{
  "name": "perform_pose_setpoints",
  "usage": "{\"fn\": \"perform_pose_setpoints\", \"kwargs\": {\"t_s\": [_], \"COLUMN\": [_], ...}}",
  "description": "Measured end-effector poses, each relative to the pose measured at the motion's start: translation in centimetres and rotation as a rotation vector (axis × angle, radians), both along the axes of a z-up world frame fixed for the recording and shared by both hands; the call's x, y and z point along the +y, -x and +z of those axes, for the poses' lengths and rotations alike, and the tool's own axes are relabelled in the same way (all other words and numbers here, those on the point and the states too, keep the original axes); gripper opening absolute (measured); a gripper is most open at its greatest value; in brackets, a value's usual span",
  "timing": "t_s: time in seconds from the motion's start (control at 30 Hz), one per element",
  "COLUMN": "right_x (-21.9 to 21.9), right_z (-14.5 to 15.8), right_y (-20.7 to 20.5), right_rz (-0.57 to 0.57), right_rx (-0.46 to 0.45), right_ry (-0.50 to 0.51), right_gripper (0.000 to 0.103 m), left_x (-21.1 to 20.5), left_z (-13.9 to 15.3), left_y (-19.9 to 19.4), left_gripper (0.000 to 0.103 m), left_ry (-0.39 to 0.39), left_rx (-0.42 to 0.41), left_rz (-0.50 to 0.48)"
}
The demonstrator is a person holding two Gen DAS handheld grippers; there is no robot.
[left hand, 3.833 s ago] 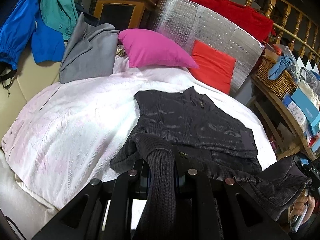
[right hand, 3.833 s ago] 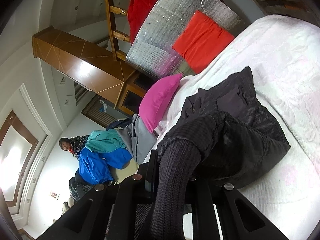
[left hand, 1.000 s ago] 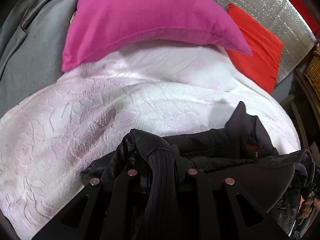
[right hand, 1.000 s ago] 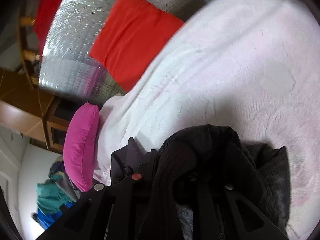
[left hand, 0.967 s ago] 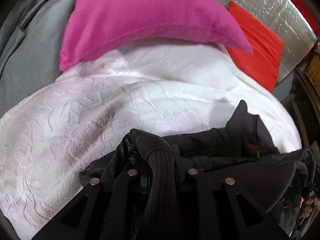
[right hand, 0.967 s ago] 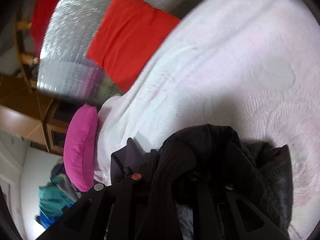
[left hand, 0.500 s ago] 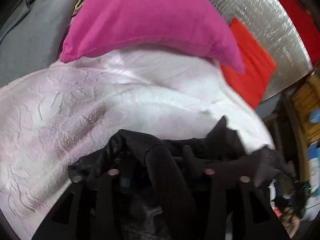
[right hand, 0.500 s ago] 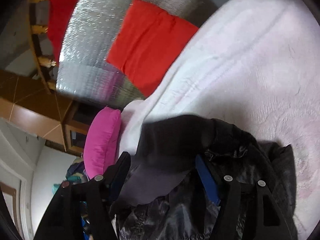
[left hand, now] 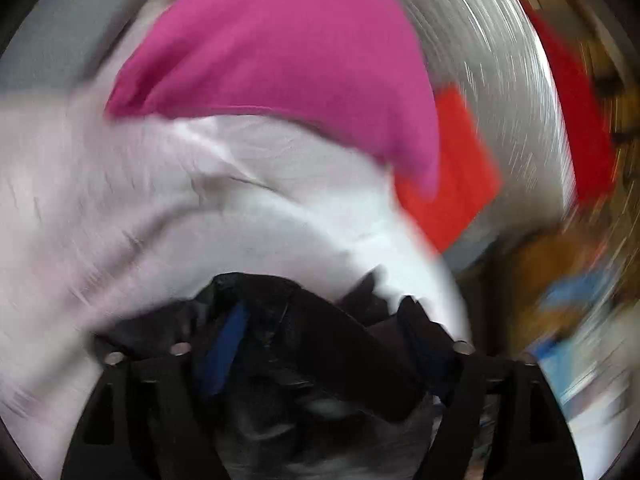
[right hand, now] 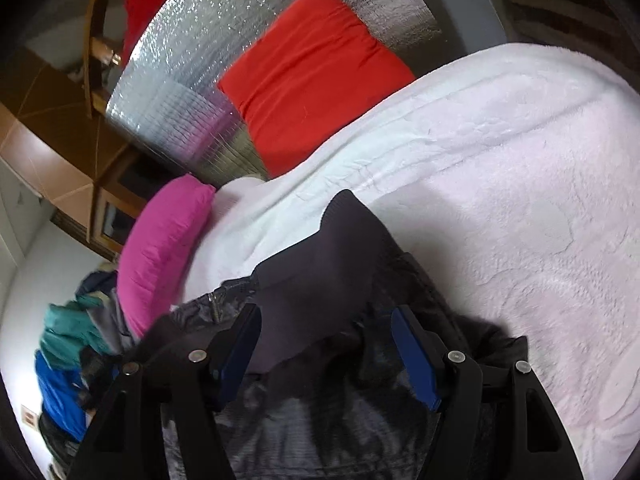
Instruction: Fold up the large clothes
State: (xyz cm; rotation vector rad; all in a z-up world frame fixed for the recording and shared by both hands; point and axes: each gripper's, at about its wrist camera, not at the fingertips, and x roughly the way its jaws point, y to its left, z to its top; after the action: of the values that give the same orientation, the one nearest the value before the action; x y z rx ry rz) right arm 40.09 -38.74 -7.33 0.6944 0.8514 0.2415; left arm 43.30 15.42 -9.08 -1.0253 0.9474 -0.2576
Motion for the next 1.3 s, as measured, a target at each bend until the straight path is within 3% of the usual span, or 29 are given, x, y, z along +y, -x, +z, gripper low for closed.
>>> {"fn": "perform_pose_setpoints", "kwargs": {"t_s": [0.07,0.1,0.13,0.2,0.33,0.43,0.57,0.67,0.7,0.73,0.77,0.83,0.9,1.03,1.17,1.3], "right_x": [-0.3,-0.3,-0.4,-0.4,-0.2,0.2,1.2,1.4,1.6,1.8,2.2,2.9,3.2,1.3,1.4,0.8], "right_z": [-0.2,-0.3,-0.3,0.0,1.2,1.5,0.6,-0.4,-0.7,-1.0,-1.4,-1.7,-0.6,1.0,-2.6,-4.4], "right_y": [-0.1,-0.1,-0.1,-0.2,-0.6,-1.9,-4.0,-5.2,-5.4,-5.7,-5.9,-6.1,-5.4,-5.2,-6.2,-6.4], "right_rz": [-0.002,-0.002,0.000,0.002,0.014,0.035,0.087,0.119,0.125,0.141,0.163,0.181,0.173,0.088,0.050,0.004], "right_rx": [0.003,0.005,0.004,-0.006,-0.050,-0.045,-0.007,0.025,0.032,0.042,0.058,0.084,0.033,-0.008,0.075,0.115], "right_ry": [0.004,0.007,0.014,0.043,0.129,0.243,0.391,0.429,0.428,0.424,0.430,0.497,0.539,0.542,0.593,0.592], "right_gripper": [0.071,0.071,0.071,0.071,0.071,0.071,0.071,0.071,0.069,0.055,0.031,0.018,0.016,0.015,0.015,0.014], "left_x": [1.5,1.7,1.7,1.2,-1.0,-2.5,-5.5,-6.9,-7.3,-7.5,-7.5,-7.7,-7.4,-6.0,-7.0,-7.6], "left_z": [-1.0,-0.8,-0.2,1.4,2.6,1.7,-0.1,-1.3,-1.7,-2.0,-2.1,-2.0,-1.3,-0.7,-3.8,-3.4], "left_y": [0.1,0.0,0.1,0.5,0.8,-0.1,-1.5,-2.6,-3.0,-3.1,-3.2,-2.8,-2.4,-2.5,-3.5,-3.7], "left_gripper": [0.086,0.086,0.086,0.086,0.086,0.086,0.086,0.086,0.074,0.050,0.044,0.026,0.021,0.019,0.020,0.029], "left_ry": [0.131,0.108,0.039,-0.175,-0.546,-0.713,-0.782,-0.800,-0.816,-0.806,-0.813,-0.836,-0.829,-0.809,-0.879,-0.934], "left_rx": [0.030,0.021,-0.001,-0.058,-0.142,-0.139,-0.125,-0.084,-0.060,-0.059,-0.045,-0.045,-0.070,-0.083,-0.012,-0.010], "left_rz": [0.102,0.103,0.093,0.061,-0.113,-0.208,-0.323,-0.366,-0.366,-0.370,-0.366,-0.364,-0.344,-0.285,-0.287,-0.280]}}
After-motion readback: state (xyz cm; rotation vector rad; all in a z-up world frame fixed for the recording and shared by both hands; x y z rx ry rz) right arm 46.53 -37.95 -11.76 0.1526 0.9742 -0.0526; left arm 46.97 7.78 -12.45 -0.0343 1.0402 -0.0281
